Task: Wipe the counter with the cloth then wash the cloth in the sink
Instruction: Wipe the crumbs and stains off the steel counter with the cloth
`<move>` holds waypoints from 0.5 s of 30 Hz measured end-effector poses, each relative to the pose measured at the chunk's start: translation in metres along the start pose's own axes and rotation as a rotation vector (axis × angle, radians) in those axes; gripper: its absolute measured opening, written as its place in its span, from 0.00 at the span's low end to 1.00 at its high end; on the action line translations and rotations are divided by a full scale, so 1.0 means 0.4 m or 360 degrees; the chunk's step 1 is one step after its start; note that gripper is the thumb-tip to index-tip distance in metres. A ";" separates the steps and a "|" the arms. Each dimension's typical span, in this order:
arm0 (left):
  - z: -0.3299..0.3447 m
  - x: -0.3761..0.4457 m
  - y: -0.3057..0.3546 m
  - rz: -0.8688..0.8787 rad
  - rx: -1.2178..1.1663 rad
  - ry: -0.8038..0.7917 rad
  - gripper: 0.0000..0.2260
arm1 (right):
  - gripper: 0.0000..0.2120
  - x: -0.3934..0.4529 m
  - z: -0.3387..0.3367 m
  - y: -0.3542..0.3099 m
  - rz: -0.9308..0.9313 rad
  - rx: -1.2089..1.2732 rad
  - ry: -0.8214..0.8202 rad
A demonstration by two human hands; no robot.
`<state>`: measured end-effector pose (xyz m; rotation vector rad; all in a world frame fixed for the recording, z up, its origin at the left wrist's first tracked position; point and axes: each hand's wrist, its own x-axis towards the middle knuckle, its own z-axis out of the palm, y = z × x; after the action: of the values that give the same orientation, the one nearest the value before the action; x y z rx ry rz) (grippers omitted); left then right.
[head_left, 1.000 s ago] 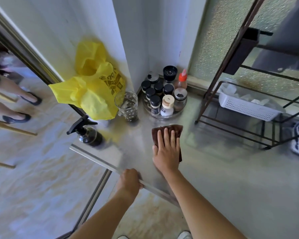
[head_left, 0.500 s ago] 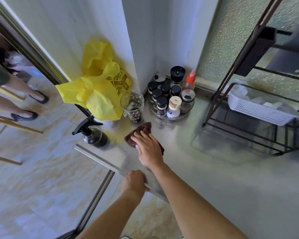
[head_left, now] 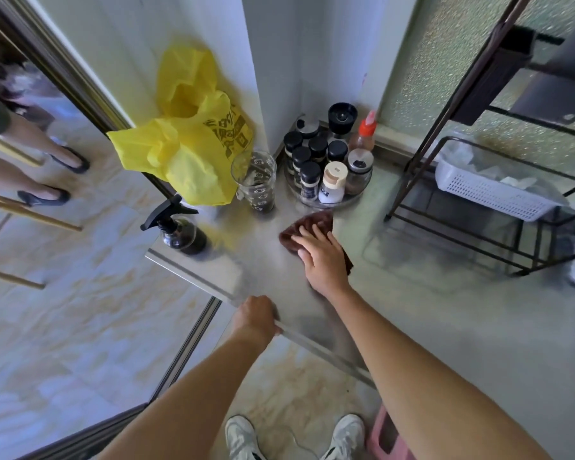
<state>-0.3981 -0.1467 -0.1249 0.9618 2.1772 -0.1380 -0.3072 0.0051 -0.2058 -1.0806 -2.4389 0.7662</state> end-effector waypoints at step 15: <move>0.020 -0.026 -0.017 0.0150 0.0182 0.0105 0.07 | 0.23 -0.331 -0.147 0.100 -0.0337 -0.0381 -0.0291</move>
<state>-0.3934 -0.1607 -0.1248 1.1462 2.1985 -0.1901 -0.1690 -0.0539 -0.1980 -0.8430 -2.8018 0.5361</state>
